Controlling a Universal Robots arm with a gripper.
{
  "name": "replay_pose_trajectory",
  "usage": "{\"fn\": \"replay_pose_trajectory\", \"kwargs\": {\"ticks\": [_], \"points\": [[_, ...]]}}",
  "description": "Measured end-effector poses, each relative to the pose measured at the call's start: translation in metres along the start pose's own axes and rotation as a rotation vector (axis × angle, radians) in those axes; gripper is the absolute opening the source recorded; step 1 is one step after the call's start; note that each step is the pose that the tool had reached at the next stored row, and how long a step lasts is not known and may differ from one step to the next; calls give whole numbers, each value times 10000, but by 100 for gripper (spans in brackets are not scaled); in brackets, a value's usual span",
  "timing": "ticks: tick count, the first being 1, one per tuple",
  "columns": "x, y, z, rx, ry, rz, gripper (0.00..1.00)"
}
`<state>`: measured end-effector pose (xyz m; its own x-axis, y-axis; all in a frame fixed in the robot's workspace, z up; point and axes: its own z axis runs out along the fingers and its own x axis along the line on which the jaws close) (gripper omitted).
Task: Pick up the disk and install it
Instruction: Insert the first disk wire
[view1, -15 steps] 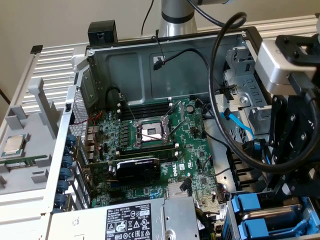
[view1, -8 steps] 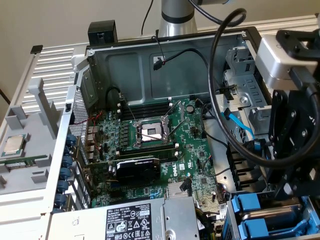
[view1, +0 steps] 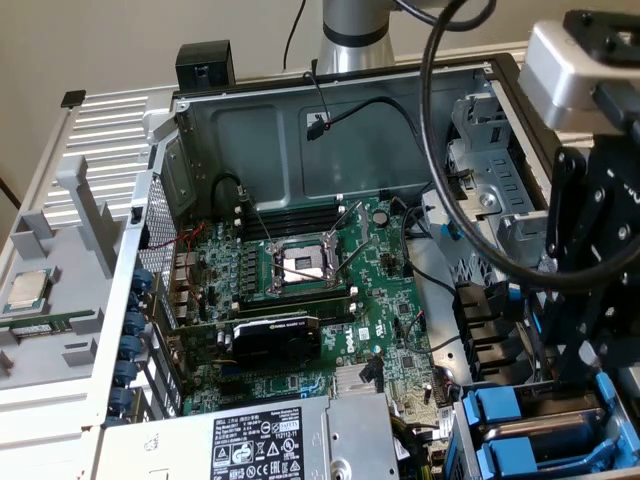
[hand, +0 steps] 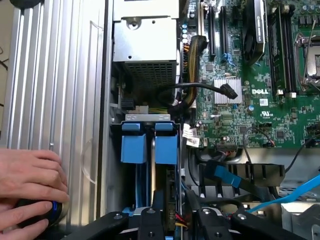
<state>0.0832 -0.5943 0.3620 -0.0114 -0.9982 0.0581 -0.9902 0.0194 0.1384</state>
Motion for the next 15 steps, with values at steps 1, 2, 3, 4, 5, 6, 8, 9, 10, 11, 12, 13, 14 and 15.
{"fn": "replay_pose_trajectory", "kwargs": {"ticks": [1, 2, 3, 4, 5, 6, 8, 9, 10, 11, 12, 13, 14, 15], "points": [[2, 6, -41, 4, 1, 0, 31], [5, 12, -88, 8, -1, 0, 31], [7, 18, -129, 14, -1, 0, 31], [10, 25, -175, 19, 0, 1, 31], [13, 31, -216, 23, -1, 1, 31], [15, 37, -264, 28, -2, 1, 31], [19, 50, -348, 37, -2, 2, 31], [20, 57, -394, 40, -1, 2, 31], [20, 65, -441, 44, -2, 3, 31], [17, 72, -485, 47, -2, 2, 31], [13, 80, -530, 50, -1, 3, 31], [5, 88, -576, 54, 0, 3, 31], [-5, 95, -610, 60, -1, 3, 31], [-19, 101, -635, 71, -4, 5, 31]]}}
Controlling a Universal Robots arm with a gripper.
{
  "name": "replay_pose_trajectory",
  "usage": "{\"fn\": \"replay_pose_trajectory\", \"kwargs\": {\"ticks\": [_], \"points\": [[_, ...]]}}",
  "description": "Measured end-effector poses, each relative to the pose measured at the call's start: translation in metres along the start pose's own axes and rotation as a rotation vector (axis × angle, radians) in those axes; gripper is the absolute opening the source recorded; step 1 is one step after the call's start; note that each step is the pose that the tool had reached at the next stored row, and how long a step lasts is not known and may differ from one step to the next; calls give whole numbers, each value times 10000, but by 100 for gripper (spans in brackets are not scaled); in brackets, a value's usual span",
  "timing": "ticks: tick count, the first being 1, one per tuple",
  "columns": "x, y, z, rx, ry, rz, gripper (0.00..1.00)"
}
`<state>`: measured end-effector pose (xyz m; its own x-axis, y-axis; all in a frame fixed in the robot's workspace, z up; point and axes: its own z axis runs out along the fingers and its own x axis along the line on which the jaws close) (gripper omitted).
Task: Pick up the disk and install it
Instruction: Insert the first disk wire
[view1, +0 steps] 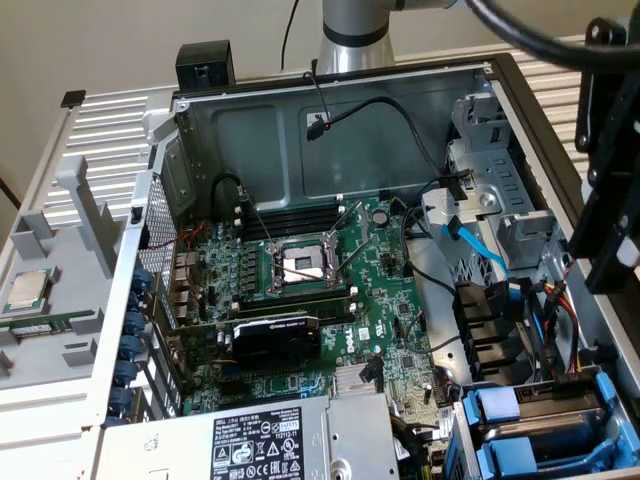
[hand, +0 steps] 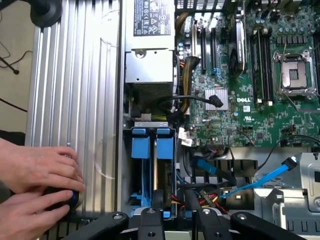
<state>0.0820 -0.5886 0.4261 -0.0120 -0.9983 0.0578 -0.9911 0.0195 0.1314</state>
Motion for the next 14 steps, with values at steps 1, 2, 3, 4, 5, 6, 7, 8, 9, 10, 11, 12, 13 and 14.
{"fn": "replay_pose_trajectory", "kwargs": {"ticks": [1, 2, 3, 4, 5, 6, 7, 8, 9, 10, 11, 12, 13, 14], "points": [[-15, 4, -12, 13, 0, -1, 31], [-28, 11, -17, 36, 2, 2, 31], [-33, 16, -17, 56, 1, 3, 31], [-32, 16, -17, 56, 1, 3, 31], [-32, 15, -17, 56, 1, 2, 31], [-32, 15, -17, 56, 1, 2, 31], [-33, 15, -17, 56, 0, 2, 31], [-33, 16, -17, 56, 1, 2, 31], [-33, 16, -17, 56, 1, 2, 31], [-33, 16, -17, 56, 1, 2, 31], [-33, 16, -17, 56, 1, 3, 31], [-33, 16, -17, 56, 1, 2, 31], [-33, 16, -17, 56, 1, 3, 31], [-33, 15, -17, 56, 1, 2, 31]]}}
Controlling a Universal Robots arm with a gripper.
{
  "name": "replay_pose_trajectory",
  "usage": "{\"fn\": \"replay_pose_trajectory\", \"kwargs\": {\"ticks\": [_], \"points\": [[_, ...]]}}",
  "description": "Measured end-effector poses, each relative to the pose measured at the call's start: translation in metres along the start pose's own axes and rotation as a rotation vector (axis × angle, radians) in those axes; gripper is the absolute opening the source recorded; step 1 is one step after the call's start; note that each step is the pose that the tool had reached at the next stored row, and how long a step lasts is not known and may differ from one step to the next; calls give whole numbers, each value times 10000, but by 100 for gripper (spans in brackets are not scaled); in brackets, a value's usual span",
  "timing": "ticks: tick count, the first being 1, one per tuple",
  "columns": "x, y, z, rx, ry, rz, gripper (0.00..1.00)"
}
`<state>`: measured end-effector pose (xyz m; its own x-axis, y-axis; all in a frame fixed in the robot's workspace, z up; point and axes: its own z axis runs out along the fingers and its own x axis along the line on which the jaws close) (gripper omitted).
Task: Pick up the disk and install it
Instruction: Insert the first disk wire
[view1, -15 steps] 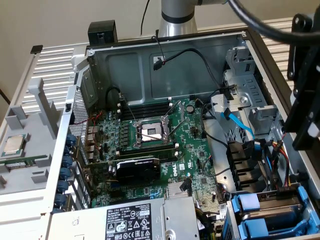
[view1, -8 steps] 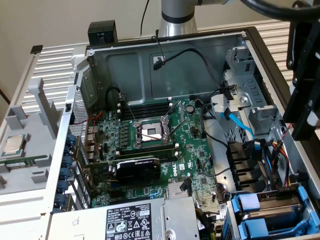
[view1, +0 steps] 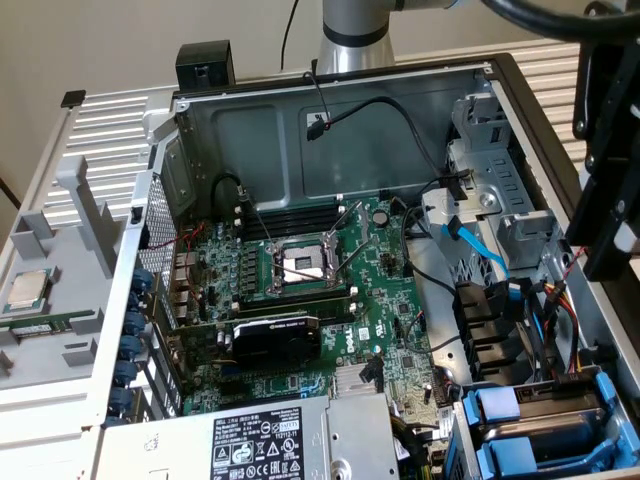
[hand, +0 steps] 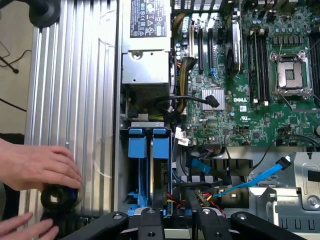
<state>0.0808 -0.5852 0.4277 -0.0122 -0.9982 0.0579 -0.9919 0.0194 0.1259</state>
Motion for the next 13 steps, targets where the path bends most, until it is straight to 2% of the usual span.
{"fn": "replay_pose_trajectory", "kwargs": {"ticks": [5, 8, 10, 13], "points": [[-1, 7, 0, 4, 1, 1, 31], [-4, 56, 7, 67, 8, 6, 31], [-9, 98, 13, 94, 28, 10, 31], [-19, 146, 22, 97, 92, 19, 31]]}}
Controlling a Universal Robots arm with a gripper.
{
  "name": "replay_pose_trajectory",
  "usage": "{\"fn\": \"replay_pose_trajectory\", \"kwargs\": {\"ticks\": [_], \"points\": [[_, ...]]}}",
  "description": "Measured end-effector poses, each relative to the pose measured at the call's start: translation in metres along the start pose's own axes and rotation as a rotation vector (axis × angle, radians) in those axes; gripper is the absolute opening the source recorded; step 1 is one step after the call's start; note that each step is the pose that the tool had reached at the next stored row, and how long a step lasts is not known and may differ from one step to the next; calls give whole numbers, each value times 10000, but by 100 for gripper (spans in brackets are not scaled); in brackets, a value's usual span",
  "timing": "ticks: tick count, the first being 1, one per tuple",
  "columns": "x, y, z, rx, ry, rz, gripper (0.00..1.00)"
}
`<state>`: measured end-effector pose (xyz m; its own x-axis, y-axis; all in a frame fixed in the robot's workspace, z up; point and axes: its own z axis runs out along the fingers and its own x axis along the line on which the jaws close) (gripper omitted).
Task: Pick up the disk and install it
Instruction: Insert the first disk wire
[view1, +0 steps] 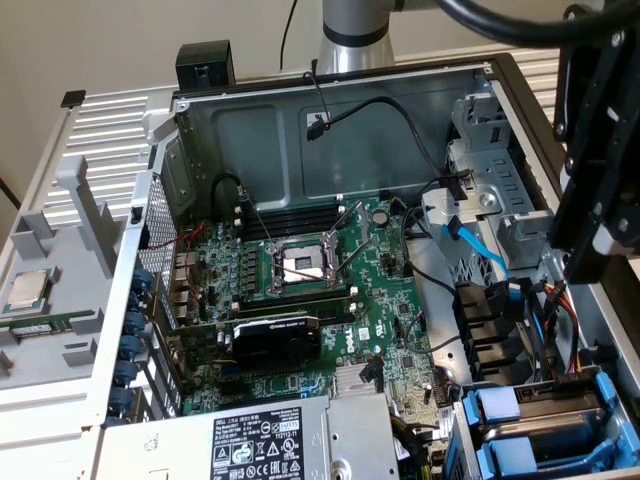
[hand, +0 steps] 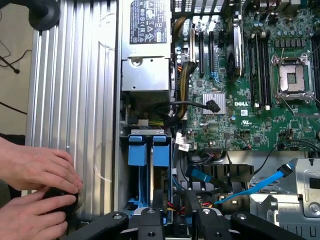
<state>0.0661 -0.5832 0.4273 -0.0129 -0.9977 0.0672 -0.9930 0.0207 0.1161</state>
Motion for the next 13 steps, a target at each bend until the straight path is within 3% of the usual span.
{"fn": "replay_pose_trajectory", "kwargs": {"ticks": [4, 8, 13], "points": [[-48, 22, 20, 1, 92, 12, 31], [-152, 29, 50, 2, 226, 28, 31], [-246, 30, 118, 3, 302, 43, 31]]}}
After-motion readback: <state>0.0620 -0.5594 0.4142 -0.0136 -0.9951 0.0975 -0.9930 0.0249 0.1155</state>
